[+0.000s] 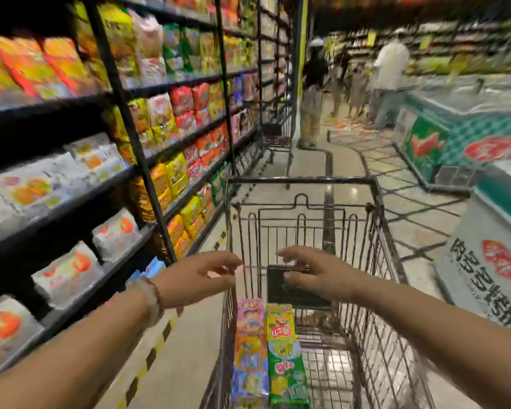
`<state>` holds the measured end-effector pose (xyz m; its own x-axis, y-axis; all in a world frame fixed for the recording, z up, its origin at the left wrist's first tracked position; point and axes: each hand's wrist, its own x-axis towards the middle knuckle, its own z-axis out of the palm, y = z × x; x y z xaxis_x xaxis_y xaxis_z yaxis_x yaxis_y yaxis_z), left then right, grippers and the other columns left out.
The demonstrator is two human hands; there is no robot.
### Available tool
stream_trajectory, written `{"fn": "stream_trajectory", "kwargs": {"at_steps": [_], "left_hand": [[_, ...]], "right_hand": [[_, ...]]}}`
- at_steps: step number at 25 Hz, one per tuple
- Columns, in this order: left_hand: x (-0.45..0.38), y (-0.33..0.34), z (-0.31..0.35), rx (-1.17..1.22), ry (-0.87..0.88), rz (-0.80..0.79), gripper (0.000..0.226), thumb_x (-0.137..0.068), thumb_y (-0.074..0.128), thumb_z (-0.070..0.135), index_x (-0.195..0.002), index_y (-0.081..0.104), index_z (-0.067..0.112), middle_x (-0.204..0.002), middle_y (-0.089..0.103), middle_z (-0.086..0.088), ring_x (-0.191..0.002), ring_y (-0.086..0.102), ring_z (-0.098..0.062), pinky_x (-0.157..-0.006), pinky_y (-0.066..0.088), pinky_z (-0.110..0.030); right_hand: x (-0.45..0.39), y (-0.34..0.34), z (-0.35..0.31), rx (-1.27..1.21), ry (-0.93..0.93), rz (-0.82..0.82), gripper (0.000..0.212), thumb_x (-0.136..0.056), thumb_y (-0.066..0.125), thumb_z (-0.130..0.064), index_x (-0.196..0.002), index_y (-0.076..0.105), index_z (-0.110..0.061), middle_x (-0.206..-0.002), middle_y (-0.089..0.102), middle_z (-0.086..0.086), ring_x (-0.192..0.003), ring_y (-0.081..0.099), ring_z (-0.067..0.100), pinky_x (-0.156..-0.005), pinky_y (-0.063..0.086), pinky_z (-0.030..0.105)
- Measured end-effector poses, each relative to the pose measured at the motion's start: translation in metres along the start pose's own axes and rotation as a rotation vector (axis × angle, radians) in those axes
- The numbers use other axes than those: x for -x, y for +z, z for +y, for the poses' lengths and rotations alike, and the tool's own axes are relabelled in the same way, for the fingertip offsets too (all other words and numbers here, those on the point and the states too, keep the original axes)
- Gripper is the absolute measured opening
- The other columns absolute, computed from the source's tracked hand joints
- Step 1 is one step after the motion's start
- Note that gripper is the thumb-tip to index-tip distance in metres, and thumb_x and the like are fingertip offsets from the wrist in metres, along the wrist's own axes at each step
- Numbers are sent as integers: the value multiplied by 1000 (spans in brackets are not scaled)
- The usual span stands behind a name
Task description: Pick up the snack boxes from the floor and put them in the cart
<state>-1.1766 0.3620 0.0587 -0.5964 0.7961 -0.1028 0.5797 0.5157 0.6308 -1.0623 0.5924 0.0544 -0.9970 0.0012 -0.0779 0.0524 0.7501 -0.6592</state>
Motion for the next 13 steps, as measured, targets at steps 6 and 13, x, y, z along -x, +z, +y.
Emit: {"fn": "stream_trajectory", "kwargs": {"at_steps": [6,13], "left_hand": [[131,-79,63,-138,32,218,74,-46,43,94,-111,37,59,-125,41,32,-117,46,5,-98,39,-18],[336,-77,134,-213,-181,540,77,-44,40,96,-113,38,60,-129,44,29,-119,45,9,-99,39,-17]], "right_hand": [[63,-44,-119,252,-269,11,51,-95,51,-35,-144,35,-31,-135,38,-14,-107,41,-10,-85,37,4],[122,-40,-204,189,-556,-16,49,-93,53,-33,-139,38,-32,-139,44,-8,-117,49,9,-99,43,27]]}}
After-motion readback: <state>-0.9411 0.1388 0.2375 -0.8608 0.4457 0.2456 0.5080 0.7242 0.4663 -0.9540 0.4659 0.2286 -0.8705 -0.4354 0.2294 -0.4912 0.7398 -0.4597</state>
